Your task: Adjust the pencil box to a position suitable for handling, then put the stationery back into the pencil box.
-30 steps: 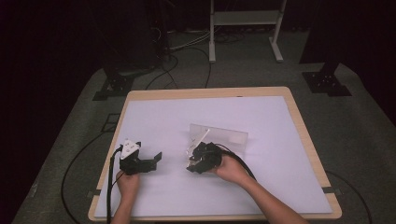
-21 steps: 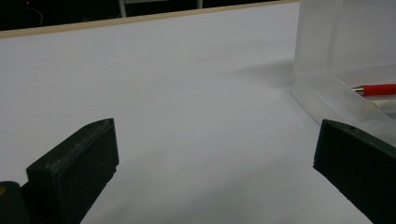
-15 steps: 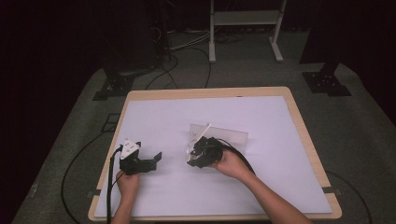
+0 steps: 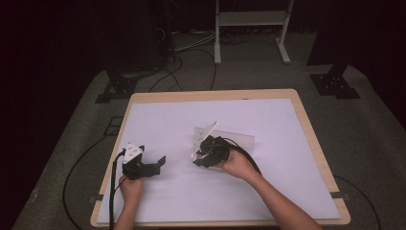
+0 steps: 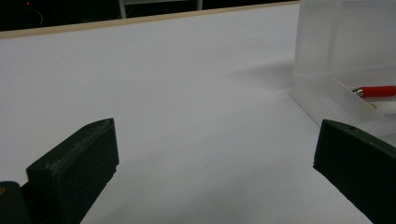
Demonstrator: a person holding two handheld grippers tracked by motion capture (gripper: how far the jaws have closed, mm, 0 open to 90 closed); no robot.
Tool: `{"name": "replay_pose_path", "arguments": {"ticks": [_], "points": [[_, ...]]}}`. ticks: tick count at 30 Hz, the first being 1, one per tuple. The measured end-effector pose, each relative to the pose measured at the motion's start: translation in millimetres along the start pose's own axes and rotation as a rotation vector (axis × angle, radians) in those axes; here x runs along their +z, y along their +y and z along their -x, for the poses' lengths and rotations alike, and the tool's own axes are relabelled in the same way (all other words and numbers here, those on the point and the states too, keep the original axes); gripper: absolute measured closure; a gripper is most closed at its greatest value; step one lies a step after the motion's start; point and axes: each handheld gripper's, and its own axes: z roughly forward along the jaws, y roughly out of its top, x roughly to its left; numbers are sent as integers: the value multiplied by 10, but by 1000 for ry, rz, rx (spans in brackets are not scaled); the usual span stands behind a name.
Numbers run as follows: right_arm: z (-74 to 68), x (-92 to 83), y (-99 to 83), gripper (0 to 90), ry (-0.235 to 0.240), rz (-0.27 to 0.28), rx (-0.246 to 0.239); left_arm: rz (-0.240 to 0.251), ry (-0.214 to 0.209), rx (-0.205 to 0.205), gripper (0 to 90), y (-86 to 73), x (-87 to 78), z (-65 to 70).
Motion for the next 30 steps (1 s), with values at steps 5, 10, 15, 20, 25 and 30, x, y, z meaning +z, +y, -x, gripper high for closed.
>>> {"name": "replay_pose_path", "arguments": {"ticks": [5,10,15,20,25,30], "points": [[37,-22,18,579,-9,8,0,-1,1,4,0,0,-3,-2],[75,-49,4,579,-17,15,16,-2,0,5,0,-1,-2,0],[117,-60,-6,579,-20,19,21,-2,2,4,0,0,2,1],[171,-72,11,579,-27,17,20,-3,0,8,0,-1,0,4],[221,-54,39,579,-35,19,29,-1,-1,7,0,-2,-5,0],[243,15,46,579,-32,-5,19,-4,-1,12,0,0,-5,-3]]}}
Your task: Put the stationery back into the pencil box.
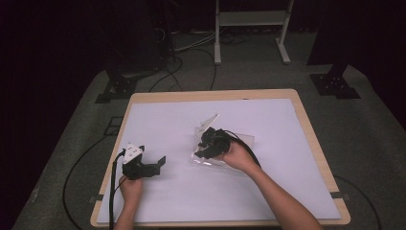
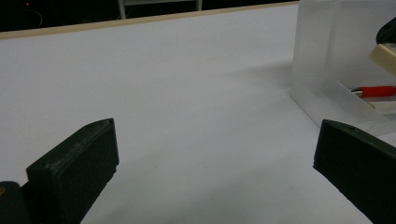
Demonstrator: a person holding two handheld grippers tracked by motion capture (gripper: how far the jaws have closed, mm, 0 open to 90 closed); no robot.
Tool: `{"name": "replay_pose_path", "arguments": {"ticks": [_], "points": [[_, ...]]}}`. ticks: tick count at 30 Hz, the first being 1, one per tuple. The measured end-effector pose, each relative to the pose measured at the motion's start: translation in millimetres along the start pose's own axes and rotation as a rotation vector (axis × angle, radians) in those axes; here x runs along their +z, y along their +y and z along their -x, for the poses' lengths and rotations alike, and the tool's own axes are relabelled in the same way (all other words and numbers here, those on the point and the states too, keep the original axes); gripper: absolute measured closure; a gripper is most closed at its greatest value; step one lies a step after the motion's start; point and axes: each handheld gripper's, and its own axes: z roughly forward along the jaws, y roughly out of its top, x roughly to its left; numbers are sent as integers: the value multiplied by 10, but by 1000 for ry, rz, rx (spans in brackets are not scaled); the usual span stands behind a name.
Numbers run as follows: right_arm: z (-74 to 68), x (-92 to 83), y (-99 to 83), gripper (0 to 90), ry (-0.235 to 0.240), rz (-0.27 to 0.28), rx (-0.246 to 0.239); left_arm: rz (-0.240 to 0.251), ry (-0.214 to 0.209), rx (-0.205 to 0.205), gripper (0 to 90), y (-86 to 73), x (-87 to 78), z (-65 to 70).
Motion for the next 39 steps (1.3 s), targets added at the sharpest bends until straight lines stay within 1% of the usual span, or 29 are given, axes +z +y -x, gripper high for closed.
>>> {"name": "replay_pose_path", "arguments": {"ticks": [5,6,14,21,29,33,39], "points": [[43,81,-19,579,7,-16,11,0,1,-1,0,0,2,-1],[51,98,-21,579,7,-20,6,0,1,-2,0,1,1,-3],[82,218,-29,579,13,-29,12,0,-1,-1,0,0,-1,1],[104,280,-37,579,17,-33,18,0,0,-3,0,1,3,3],[146,327,-63,579,22,-34,41,3,-1,-7,0,1,4,6],[166,362,-73,578,28,-33,37,3,0,-7,0,1,3,6],[174,413,-83,578,35,-42,54,1,-1,-5,0,2,1,0]]}}
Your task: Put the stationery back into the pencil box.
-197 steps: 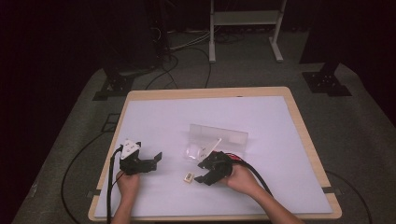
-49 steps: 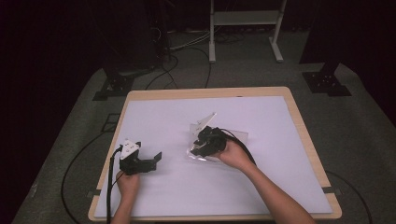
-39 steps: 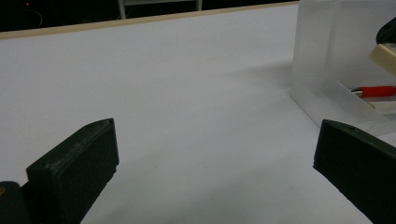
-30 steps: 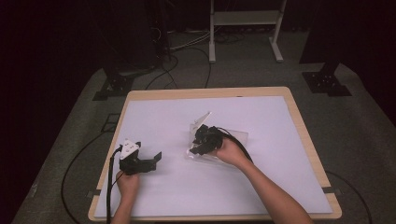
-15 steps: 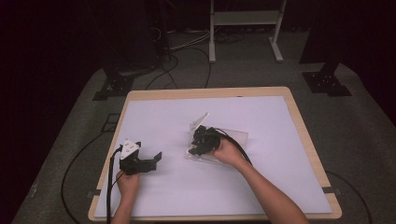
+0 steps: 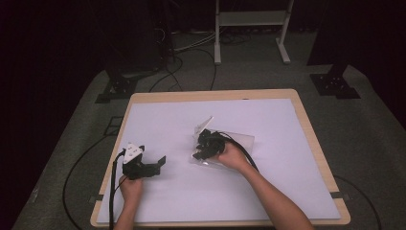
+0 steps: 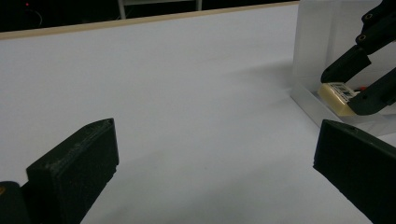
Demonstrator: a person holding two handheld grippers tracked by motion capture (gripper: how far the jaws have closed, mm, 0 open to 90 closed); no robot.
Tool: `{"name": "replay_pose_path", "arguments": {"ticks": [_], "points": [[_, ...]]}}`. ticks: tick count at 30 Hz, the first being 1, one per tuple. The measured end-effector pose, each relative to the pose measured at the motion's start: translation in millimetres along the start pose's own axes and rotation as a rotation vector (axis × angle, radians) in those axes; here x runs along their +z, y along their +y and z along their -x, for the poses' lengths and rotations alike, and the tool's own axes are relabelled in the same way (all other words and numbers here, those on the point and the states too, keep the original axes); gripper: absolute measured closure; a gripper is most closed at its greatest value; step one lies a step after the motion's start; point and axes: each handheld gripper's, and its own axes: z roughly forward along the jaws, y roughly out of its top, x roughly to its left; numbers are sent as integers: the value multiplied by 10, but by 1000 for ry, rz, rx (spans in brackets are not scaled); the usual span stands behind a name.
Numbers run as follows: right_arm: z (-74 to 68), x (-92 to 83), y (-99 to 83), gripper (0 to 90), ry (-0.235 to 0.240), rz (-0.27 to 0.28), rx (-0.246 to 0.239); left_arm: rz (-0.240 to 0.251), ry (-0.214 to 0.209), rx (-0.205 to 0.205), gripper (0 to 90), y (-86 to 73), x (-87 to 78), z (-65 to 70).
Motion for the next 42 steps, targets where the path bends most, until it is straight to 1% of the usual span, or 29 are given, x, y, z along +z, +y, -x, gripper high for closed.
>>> {"name": "replay_pose_path", "arguments": {"ticks": [16,18,20,24,27,34,36,40,42], "points": [[23,49,-15,576,9,-3,14,-1,1,1,0,1,-4,0],[29,53,-18,576,7,-3,11,-2,1,1,0,1,-4,0],[29,50,-18,575,7,-2,21,-1,0,1,0,1,-4,-1],[33,52,-19,570,3,-2,22,-2,0,1,0,1,-4,-2],[41,47,-24,565,8,7,26,-1,0,1,0,0,-3,-1],[27,-21,-16,552,1,28,24,-1,1,1,0,-1,-5,0],[18,-56,-17,545,1,36,30,0,1,1,0,-1,-2,0],[-2,-155,-34,532,-2,56,24,-1,1,-2,0,-2,0,1],[-12,-213,-45,518,-7,58,28,0,2,-4,0,-2,5,5]]}}
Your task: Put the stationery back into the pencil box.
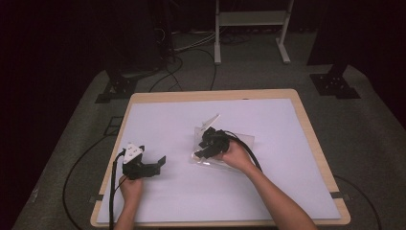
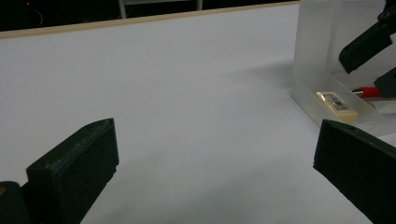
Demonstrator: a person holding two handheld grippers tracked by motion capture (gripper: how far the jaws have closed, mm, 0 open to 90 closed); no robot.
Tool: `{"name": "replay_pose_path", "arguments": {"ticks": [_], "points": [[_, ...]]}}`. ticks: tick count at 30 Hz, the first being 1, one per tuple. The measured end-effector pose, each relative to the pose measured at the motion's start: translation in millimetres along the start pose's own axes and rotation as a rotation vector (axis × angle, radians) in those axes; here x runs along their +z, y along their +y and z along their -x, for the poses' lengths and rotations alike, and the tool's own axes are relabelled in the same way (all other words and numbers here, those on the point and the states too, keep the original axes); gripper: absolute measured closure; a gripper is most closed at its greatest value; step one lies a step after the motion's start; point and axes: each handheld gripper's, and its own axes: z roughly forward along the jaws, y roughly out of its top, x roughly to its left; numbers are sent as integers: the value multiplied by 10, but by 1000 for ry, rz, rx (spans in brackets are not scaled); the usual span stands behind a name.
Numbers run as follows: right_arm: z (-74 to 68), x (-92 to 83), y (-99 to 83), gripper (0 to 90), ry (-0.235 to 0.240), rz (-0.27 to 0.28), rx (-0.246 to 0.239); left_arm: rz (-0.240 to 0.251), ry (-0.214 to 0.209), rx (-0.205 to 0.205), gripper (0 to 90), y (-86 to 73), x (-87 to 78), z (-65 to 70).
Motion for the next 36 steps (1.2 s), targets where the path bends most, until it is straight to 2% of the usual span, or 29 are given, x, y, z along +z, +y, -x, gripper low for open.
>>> {"name": "replay_pose_path", "arguments": {"ticks": [1,3,6,15,22,36], "points": [[8,-26,-10,514,0,11,-14,-1,0,-1,0,0,1,2],[-9,-87,-25,499,-1,15,-3,-1,2,4,0,1,2,2],[-26,-192,-58,487,-7,31,-19,-2,1,5,0,0,2,2],[-83,-436,-178,458,-9,57,-4,-2,-2,8,0,-4,-6,8],[-82,-564,-263,433,-12,70,22,0,0,5,0,-4,-3,10],[-98,-738,-408,390,-10,93,36,-2,2,11,0,-5,-5,12]]}}
